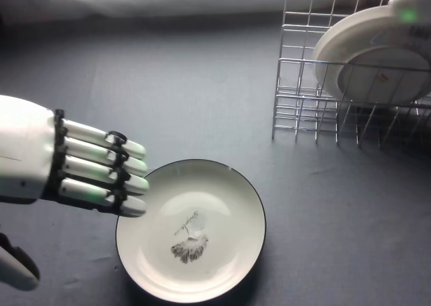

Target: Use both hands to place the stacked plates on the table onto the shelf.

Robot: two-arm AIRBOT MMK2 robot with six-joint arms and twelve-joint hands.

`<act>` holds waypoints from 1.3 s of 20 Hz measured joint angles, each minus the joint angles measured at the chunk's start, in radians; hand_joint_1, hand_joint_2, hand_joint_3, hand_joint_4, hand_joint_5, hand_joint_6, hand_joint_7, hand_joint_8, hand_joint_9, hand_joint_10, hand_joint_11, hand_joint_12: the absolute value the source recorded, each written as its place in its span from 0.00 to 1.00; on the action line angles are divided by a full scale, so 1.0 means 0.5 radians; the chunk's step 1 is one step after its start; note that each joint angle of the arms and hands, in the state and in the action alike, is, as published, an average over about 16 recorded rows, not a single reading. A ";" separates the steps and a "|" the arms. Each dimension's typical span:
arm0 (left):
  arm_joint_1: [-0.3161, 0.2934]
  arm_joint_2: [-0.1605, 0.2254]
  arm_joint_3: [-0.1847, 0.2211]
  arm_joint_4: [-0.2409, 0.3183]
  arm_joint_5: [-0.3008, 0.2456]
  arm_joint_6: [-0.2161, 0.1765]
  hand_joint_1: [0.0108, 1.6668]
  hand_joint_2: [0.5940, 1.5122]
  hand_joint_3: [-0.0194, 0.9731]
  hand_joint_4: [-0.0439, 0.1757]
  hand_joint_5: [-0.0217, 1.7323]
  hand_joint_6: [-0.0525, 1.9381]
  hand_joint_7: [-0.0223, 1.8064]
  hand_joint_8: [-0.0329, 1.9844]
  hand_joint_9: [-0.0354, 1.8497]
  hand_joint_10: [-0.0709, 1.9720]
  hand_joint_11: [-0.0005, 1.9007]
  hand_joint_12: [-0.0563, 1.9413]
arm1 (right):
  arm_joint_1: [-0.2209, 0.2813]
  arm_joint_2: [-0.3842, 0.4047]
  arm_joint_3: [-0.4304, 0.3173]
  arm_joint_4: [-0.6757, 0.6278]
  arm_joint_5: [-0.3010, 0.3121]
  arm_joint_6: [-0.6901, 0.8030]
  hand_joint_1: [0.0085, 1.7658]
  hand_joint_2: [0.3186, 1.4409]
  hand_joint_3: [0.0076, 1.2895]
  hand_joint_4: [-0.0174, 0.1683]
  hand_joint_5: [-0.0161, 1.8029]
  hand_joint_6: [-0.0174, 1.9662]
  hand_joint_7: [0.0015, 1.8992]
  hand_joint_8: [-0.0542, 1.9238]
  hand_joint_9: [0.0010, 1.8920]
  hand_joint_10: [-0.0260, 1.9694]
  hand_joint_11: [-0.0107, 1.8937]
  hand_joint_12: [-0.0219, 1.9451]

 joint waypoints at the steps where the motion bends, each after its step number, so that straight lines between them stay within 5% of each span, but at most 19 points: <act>1: 0.011 -0.008 -0.014 -0.001 0.010 -0.007 0.00 0.62 0.03 0.20 0.07 0.03 0.04 0.01 0.03 0.04 0.01 0.03 | 0.015 -0.002 -0.016 -0.114 0.009 0.000 0.55 0.61 0.01 0.06 0.13 0.02 0.11 0.03 0.10 0.01 0.02 0.19; 6: 0.076 -0.057 -0.061 -0.008 0.078 -0.019 0.00 0.62 0.03 0.20 0.07 0.03 0.05 0.01 0.03 0.04 0.01 0.03 | 0.064 -0.021 -0.096 -0.758 0.066 0.003 0.47 0.55 0.01 0.07 0.03 0.02 0.02 0.03 0.01 0.01 0.01 0.03; 13: 0.172 -0.137 -0.063 -0.014 0.222 -0.006 0.00 0.63 0.03 0.20 0.07 0.03 0.05 0.01 0.03 0.04 0.01 0.03 | 0.070 -0.091 -0.159 -1.498 0.128 0.005 0.52 0.53 0.01 0.10 0.02 0.02 0.01 0.03 0.01 0.01 0.02 0.02; 26: 0.282 -0.252 0.054 -0.048 0.369 0.032 0.00 0.62 0.03 0.19 0.09 0.03 0.07 0.01 0.05 0.04 0.01 0.02 | 0.015 -0.241 -0.245 -1.916 0.093 0.010 0.80 0.62 0.00 0.11 0.02 0.02 0.01 0.03 0.01 0.01 0.02 0.04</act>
